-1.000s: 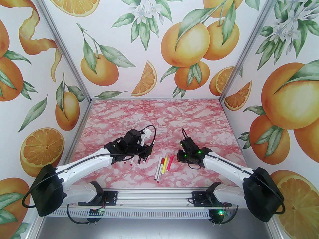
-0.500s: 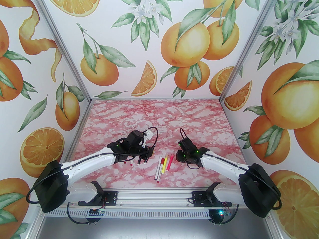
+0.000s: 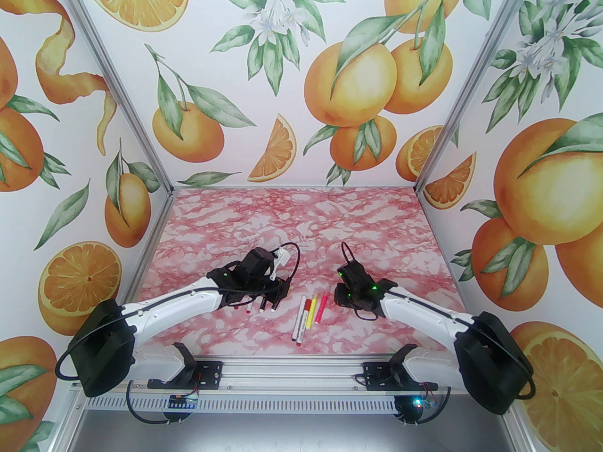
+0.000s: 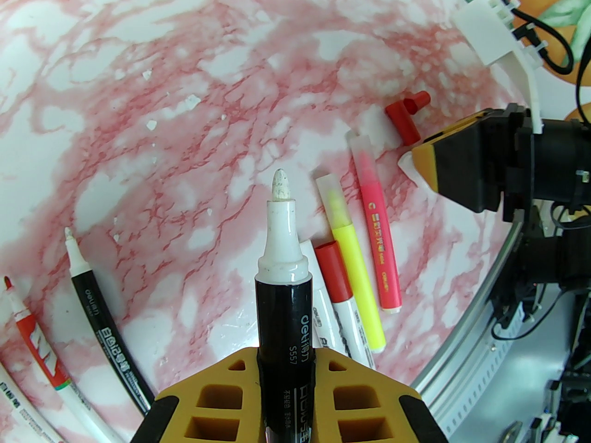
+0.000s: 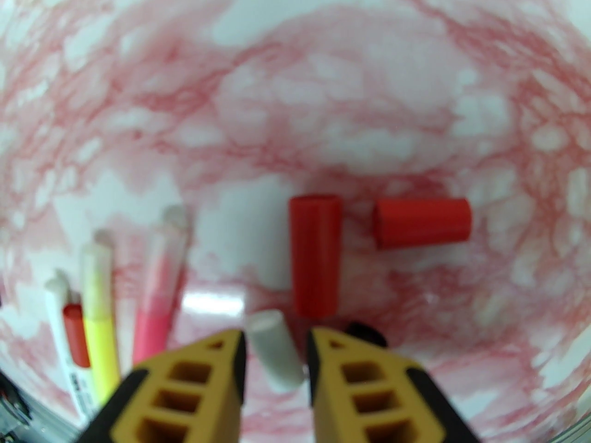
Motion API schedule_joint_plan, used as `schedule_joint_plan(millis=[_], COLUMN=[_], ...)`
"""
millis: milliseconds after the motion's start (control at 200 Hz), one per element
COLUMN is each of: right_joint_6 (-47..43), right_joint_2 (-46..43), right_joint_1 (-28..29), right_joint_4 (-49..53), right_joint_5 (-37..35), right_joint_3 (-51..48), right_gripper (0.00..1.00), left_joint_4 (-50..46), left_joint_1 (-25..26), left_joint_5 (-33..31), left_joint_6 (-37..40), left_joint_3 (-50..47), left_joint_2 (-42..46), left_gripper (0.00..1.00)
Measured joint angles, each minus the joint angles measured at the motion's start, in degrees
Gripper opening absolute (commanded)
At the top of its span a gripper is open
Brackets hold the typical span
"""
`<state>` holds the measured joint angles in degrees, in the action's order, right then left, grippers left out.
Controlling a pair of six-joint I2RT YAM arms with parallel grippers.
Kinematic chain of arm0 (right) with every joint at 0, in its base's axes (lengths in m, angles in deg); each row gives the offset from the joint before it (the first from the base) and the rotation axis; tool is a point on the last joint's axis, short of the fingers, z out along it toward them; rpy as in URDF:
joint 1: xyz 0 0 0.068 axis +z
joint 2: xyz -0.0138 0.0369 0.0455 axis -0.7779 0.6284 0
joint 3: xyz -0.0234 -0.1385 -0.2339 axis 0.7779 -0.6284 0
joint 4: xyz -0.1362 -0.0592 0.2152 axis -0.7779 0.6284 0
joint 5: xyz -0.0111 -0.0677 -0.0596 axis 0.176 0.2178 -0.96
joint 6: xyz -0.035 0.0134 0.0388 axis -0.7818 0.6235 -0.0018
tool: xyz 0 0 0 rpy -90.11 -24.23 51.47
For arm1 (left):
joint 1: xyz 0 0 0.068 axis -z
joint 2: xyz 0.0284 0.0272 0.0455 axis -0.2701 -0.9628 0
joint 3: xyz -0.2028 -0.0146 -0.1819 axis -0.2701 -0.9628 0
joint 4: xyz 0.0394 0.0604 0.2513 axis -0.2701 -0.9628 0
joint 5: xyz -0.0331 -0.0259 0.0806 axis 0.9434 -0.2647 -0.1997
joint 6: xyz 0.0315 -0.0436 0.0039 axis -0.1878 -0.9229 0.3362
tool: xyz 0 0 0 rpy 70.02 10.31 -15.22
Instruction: Open the pen caps
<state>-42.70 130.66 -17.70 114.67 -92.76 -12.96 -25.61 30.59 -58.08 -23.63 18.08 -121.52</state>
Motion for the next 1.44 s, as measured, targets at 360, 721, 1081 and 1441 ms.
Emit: schedule_joint_plan(millis=[360,721,1081,1441], right_joint_6=[-1.8,-2.6,-2.6,-2.6], right_joint_2=[-17.3,-18.9,-19.7,-19.8], right_joint_1=[0.4,0.4,0.4,0.4], right_joint_4=[-1.8,-6.5,-6.7,-6.7], right_joint_5=[8.9,22.5,24.2,24.2], right_joint_3=[0.7,0.6,0.6,0.6], right_gripper=[0.5,0.73,0.74,0.74], left_joint_4=[-2.1,-3.9,-4.2,-4.7], left_joint_1=[2.7,3.7,3.7,3.7], left_joint_5=[-10.4,-18.1,-19.4,-19.6], left_joint_6=[-3.1,-6.0,-6.2,-6.0], left_joint_3=[0.3,3.1,4.9,5.0], left_joint_2=[-7.4,-13.2,-17.1,-17.0], left_gripper=[0.02,0.12,0.24,0.34])
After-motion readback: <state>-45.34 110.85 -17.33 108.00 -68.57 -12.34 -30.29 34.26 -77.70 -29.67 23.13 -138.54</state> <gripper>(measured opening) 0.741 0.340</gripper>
